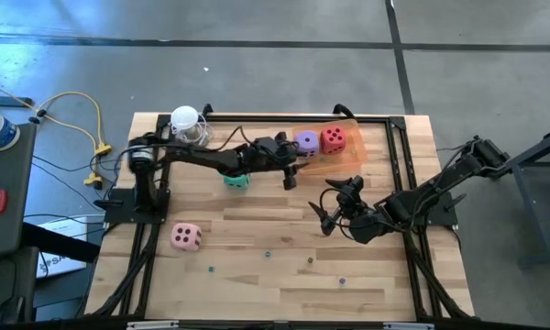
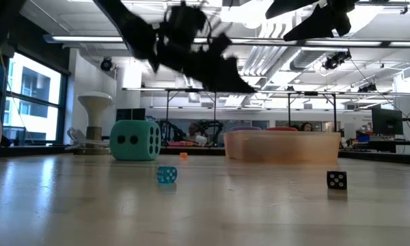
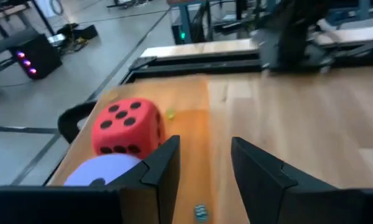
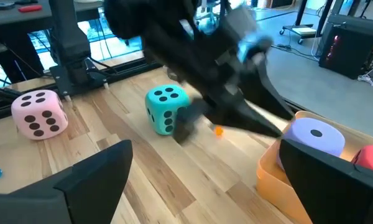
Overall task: Pick & Place Dice
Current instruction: Put the large light blue die into the the orange bin
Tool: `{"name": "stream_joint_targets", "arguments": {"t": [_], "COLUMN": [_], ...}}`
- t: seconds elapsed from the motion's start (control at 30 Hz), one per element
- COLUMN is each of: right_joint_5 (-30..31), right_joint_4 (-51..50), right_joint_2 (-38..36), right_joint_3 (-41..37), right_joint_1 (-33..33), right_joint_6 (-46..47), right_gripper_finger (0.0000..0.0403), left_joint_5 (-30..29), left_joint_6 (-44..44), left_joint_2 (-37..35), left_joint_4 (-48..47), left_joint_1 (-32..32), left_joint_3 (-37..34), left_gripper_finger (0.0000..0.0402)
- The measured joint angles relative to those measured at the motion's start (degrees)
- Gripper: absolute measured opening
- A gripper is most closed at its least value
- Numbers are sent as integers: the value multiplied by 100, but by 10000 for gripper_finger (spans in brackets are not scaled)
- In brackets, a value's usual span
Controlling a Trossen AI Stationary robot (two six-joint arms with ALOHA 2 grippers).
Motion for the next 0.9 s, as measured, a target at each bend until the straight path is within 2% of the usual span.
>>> {"name": "stream_joint_targets", "arguments": {"t": [0.13,0.3,0.47,0.6,0.73,0.9], "right_joint_5": [0,0,0,0,0,2], "right_joint_4": [-31,-24,15,28,30,35], "right_joint_2": [0,0,0,0,0,0], "right_joint_3": [-1,-1,0,0,-1,-1], "right_joint_1": [0,0,0,0,0,0], "right_joint_6": [-2,-87,-109,-109,-109,-109], "right_gripper_finger": [398,398,398,398,398,398], "left_joint_5": [-5,-155,-157,-141,-131,-114], "left_joint_6": [-209,-1045,-1100,-913,-228,-141], "left_joint_2": [-759,-1663,-2335,-2517,-2482,-2387], "left_joint_4": [-759,-2146,-3233,-3494,-3476,-3496], "left_joint_1": [-199,-452,-685,-827,-969,-1040], "left_joint_3": [0,4,0,0,0,-7], "left_gripper_finger": [138,138,138,138,142,195]}}
